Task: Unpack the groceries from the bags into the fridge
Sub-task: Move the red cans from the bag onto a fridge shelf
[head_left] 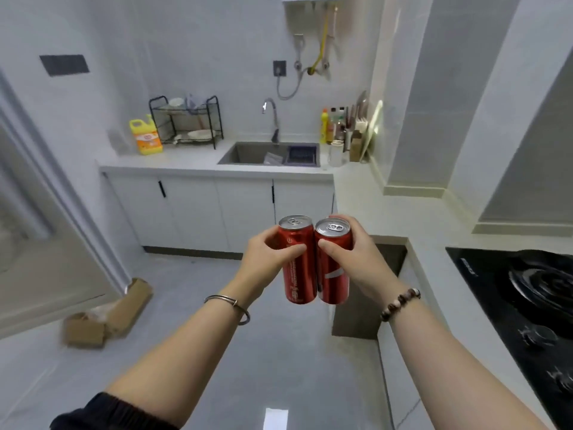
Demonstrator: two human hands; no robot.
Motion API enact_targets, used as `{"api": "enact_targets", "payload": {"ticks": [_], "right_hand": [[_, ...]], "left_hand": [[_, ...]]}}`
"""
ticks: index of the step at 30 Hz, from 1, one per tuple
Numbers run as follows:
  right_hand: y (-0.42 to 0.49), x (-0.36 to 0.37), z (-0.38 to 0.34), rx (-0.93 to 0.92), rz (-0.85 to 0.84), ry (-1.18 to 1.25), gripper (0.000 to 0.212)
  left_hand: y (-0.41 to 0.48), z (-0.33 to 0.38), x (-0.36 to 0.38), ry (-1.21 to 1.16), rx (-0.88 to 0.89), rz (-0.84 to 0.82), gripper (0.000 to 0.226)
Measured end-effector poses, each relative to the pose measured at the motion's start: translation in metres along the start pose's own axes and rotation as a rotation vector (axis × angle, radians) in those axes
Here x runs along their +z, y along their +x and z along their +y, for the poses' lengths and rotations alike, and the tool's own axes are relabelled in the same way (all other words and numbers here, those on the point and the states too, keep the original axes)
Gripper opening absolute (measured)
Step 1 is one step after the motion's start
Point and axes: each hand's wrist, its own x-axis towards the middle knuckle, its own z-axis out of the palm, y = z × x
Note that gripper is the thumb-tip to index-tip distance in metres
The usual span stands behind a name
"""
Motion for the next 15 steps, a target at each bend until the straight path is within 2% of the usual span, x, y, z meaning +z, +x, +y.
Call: {"api": "enact_targets", "payload": {"ticks": [9, 15], "right_hand": [[0.047, 0.099, -0.014, -0.008, -0.476, 0.047, 0.075], [0.041, 0.173, -0.019, -0.050, -0.710, 0.092, 0.072]], "left_hand": [[-0.043, -0.007, -0.085, -0.009, -0.047, 0.457, 0.029], [-0.097, -0.008, -0.128, 0.011, -0.049, 0.723, 0.028]]}}
